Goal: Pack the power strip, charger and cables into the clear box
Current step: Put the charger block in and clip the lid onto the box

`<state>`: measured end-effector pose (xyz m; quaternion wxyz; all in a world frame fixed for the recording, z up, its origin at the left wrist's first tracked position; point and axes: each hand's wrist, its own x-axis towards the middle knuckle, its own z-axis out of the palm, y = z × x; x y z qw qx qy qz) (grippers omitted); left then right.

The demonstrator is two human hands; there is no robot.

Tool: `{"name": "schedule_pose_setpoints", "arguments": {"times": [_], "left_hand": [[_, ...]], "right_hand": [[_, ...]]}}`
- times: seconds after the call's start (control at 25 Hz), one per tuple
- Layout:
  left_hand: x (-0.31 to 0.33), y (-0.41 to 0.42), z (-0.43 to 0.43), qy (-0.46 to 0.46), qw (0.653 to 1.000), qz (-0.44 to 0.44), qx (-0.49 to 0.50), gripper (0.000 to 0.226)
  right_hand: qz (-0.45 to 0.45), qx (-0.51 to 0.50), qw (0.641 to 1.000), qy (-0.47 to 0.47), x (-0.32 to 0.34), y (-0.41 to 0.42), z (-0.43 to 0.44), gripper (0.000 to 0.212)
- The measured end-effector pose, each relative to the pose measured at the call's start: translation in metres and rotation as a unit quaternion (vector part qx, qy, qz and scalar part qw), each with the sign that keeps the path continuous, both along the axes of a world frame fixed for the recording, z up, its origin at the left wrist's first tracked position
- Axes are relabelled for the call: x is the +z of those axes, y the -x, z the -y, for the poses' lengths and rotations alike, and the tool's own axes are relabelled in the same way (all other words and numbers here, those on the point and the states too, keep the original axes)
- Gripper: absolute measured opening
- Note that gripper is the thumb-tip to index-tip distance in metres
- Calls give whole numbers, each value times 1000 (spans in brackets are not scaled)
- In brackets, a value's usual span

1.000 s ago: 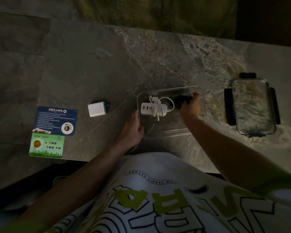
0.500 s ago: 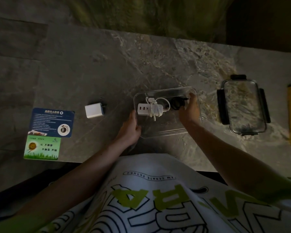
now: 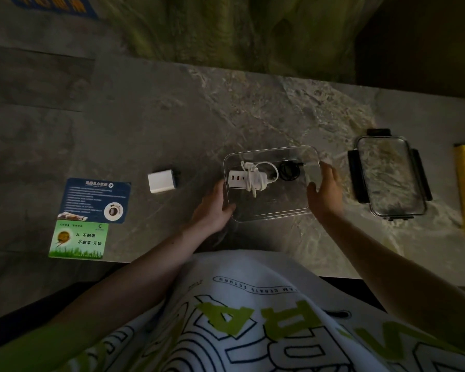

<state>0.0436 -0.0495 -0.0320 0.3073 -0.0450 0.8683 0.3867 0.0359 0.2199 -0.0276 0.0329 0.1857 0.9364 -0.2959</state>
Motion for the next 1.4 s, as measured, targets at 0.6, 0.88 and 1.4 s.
{"name": "schedule_pose_setpoints", "arguments": {"times": [0.6,0.88,1.4], "left_hand": [[-36,51,122,252,966,-30,-53,83],[-43,39,116,220,971,-31,-83,60],[65,49,10,56,938,-219,-262,68]], "right_hand": [[74,-40,996,-23,15,-22,3,62],[73,-78,994,-16,8,-36,14,62],[56,-68,996,2,10,-40,12,54]]}}
